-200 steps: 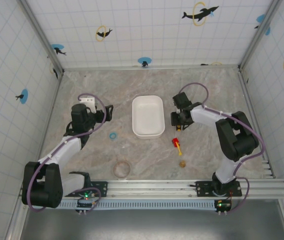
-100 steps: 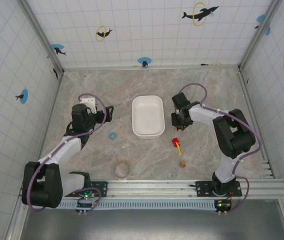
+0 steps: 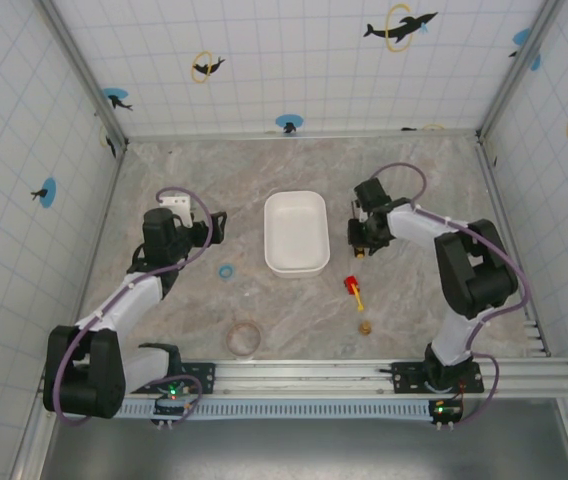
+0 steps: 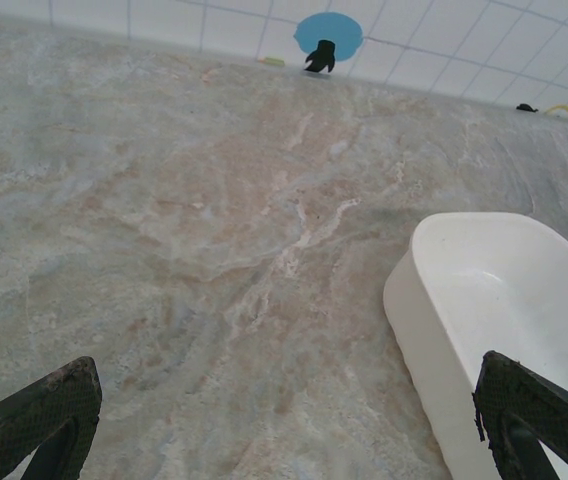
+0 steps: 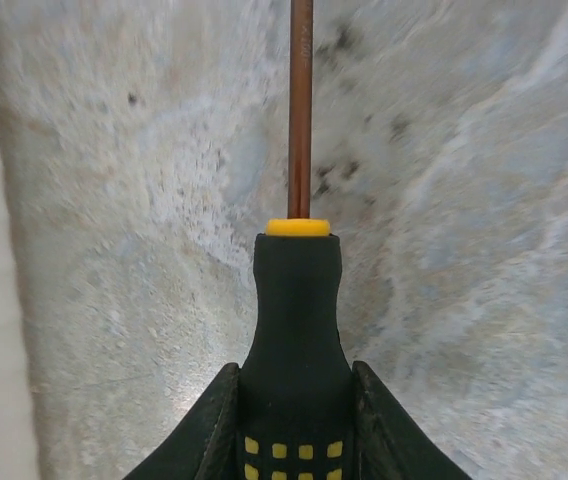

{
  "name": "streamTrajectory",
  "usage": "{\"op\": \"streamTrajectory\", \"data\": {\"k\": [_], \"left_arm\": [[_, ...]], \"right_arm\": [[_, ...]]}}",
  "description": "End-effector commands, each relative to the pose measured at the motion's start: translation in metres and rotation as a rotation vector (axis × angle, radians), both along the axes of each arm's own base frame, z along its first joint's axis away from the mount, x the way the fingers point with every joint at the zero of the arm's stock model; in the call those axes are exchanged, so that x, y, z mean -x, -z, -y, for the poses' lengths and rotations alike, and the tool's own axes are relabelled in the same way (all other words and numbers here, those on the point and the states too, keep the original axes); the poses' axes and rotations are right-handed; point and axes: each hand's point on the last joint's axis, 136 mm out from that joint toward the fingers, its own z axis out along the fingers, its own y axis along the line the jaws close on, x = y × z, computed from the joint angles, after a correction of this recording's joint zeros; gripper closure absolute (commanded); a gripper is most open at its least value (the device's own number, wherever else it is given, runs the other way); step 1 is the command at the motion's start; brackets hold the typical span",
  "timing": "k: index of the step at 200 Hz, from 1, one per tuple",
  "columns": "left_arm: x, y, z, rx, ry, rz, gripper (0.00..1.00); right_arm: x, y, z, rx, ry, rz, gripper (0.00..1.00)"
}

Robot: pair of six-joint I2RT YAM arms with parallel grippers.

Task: Put the screwdriver in the bin

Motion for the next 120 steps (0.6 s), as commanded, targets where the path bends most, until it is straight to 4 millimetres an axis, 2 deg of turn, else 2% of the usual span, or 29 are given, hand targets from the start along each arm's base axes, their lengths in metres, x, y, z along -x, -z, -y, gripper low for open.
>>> {"op": "streamTrajectory", "data": {"k": [1, 37, 72, 91, 120], "left_arm": [[-0.002, -0.015, 0.0, -0.009, -0.004, 0.037, 0.02], [-0.001, -0.013, -0.003, -0.02, -0.013, 0.035, 0.03], [0.001, -0.01, -0.004, -0.028, -0.017, 0.032, 0.02], [0.001, -0.01, -0.005, -0.033, -0.019, 0.033, 0.02], [0.002, -0.01, -0.005, -0.041, -0.016, 0.033, 0.02]], "right_arm": [[-0.032, -0.074, -0.017, -0.144, 0.022, 0.164, 0.92], [-0.047, -0.145, -0.046, -0.168, -0.027, 0.318, 0.93], [-0.049, -0.202, -0.086, -0.165, -0.092, 0.495, 0.95], [-0.045, -0.218, -0.104, -0.155, -0.123, 0.562, 0.95], [-0.039, -0.217, -0.121, -0.155, -0.15, 0.557, 0.95]]}}
